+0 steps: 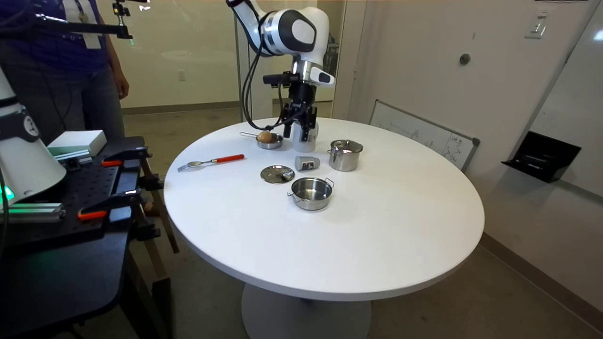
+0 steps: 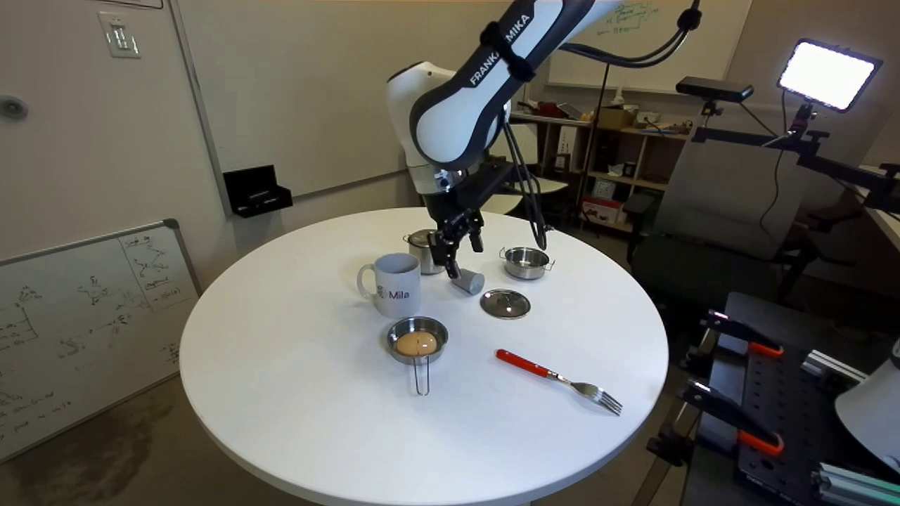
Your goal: Place the salt shaker upright on the table
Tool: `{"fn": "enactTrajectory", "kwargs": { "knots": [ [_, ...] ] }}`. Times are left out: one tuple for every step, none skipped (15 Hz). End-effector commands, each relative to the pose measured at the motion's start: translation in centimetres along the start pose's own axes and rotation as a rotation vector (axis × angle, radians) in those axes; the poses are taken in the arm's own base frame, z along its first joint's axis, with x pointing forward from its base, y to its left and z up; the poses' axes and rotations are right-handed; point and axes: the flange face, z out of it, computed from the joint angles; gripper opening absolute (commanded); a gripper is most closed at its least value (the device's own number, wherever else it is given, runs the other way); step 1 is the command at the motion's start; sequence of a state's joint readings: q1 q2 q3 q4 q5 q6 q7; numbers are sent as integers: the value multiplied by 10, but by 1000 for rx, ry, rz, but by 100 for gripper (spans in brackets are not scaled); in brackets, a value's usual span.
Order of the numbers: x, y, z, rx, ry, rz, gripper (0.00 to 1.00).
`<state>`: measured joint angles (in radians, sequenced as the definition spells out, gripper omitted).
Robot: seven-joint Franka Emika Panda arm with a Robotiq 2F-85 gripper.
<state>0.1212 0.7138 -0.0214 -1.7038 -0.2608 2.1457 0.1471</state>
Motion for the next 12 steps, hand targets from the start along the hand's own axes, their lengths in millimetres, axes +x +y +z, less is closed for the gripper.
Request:
{"fn": "enactTrajectory", "kwargs": {
  "knots": [
    [21, 1, 8, -65, -72, -41, 100],
    [25, 3, 10, -80, -83, -27, 100],
    [28, 6, 12, -92, -89, -5, 100],
    [31, 7, 14, -104, -92, 12, 100],
    [31, 6, 13, -118, -90, 11, 100],
    [21, 8, 14, -70, -78, -7, 100],
    [24, 9, 15, -78, -79, -5, 100],
    [26, 9, 16, -82, -79, -5, 100],
    [27, 9, 16, -84, -79, -5, 100],
    [27, 8, 16, -86, -79, -5, 100],
    [28, 8, 16, -86, -79, -5, 100],
    [27, 10, 19, -87, -103, 9, 100]
  ]
}}
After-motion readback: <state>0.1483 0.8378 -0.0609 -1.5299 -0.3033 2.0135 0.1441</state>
